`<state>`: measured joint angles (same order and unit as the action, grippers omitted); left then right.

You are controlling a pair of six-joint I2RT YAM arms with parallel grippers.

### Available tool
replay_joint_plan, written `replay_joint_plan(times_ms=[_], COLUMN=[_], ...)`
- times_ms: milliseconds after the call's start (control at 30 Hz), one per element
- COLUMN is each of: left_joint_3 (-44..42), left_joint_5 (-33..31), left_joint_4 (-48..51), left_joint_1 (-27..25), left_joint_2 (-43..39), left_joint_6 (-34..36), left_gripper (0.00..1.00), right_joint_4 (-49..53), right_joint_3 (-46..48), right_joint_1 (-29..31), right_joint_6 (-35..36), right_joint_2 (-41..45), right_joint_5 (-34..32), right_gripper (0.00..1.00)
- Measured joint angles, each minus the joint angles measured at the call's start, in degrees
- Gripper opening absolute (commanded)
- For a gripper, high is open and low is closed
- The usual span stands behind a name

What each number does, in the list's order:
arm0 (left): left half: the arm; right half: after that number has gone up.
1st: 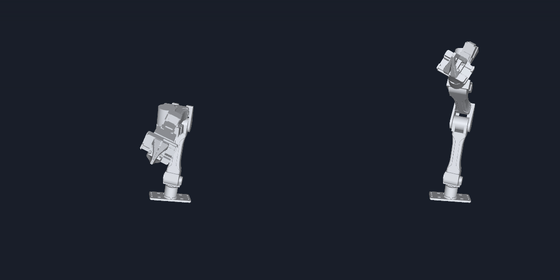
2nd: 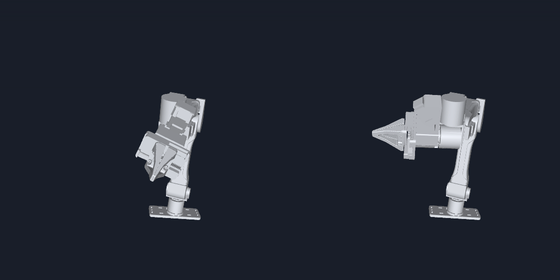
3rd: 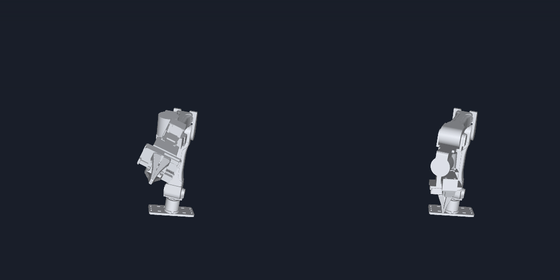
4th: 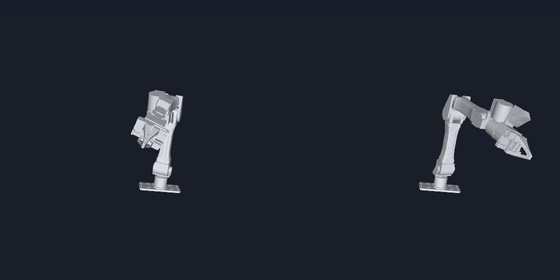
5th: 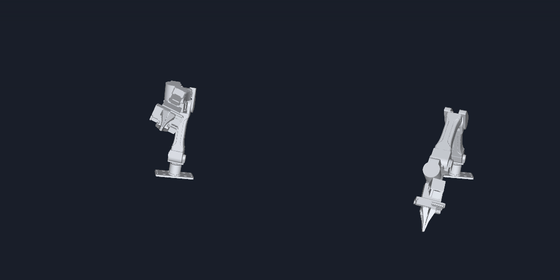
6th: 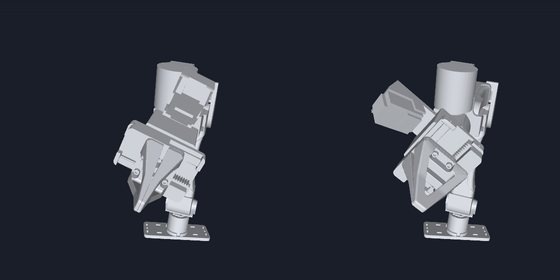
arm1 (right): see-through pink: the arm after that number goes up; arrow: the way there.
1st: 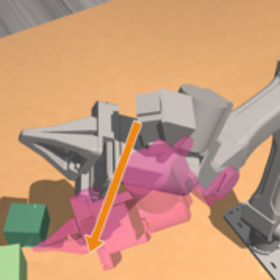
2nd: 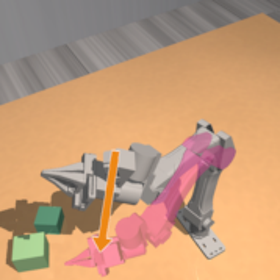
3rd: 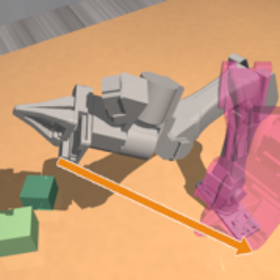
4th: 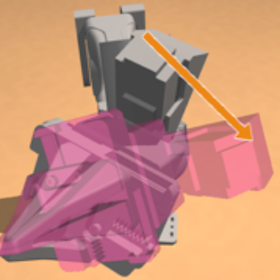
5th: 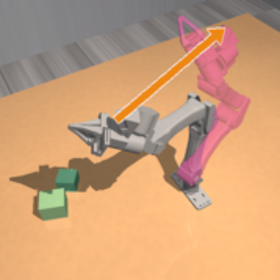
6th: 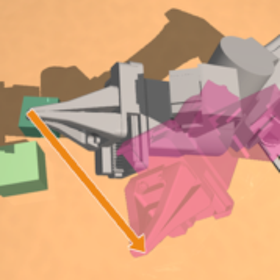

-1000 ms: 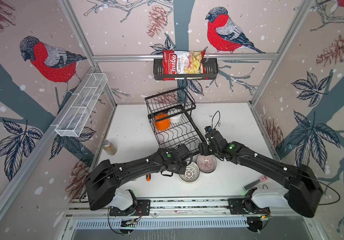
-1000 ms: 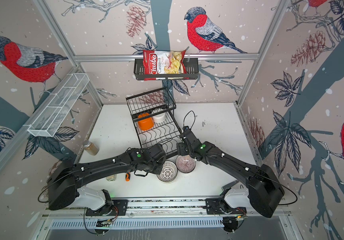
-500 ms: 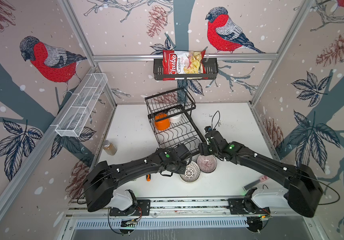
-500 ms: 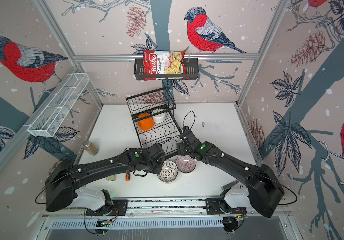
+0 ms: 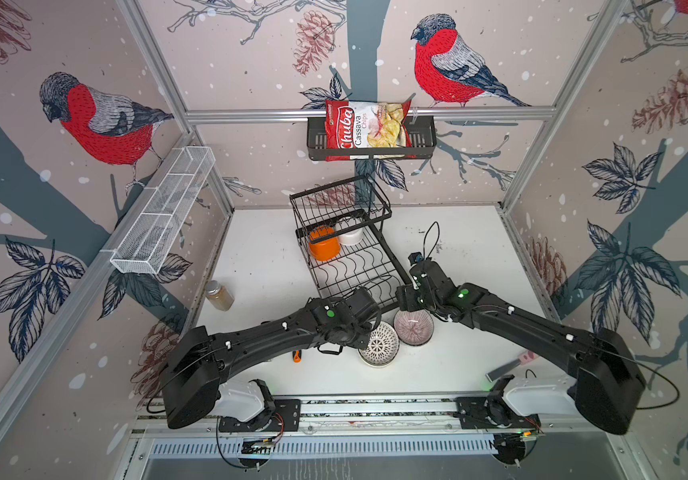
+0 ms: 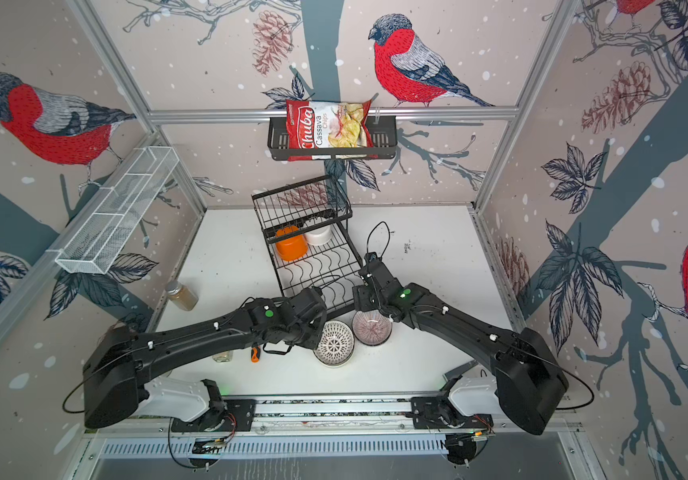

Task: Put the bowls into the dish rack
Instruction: 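Close the left gripper on the red-patterned bowl's rim while the right gripper hovers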

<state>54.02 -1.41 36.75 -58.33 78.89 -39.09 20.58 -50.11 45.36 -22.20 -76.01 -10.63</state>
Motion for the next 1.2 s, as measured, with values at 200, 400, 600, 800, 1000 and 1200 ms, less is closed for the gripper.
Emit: replay_joint_plan(times_ms=[200,400,600,800,1000,1200], left_joint_3=[-0.68,-0.85,-0.44,1.44,2.34,3.74], left_joint_5=[-0.02,-0.07,-0.26,-0.92,-1.64,-1.84], left_joint_4=[-0.33,-0.33,-0.09,1.60,1.90,2.75], left_joint_1=[0.00,0.00,0.00,-0.07,-0.07,-0.07], left_joint_2=[-0.61,-0.55,0.17,0.96,2.64,3.56], left_joint_6=[-0.02,-0.02,-0.04,-0.02,-0.02,-0.04], left_gripper=[0.01,0.02,0.09,0.12,0.16,0.23], right_joint_4=[-0.61,-0.81,-1.20,-1.66,-2.08,-2.10], right_joint_3=[0.20,0.26,0.63,1.31,2.05,2.47], right_joint_1=[0.00,0.00,0.00,0.00,-0.04,-0.26], right_joint_6=[0.00,-0.02,0.00,0.02,1.07,1.27], right_joint_2=[-0.33,-0.44,-0.46,-0.28,0.42,0.63], right_joint_5=[0.28,0.50,0.52,0.50,0.46,0.48], right_gripper=[0.79,0.79,0.78,0.79,0.79,0.79])
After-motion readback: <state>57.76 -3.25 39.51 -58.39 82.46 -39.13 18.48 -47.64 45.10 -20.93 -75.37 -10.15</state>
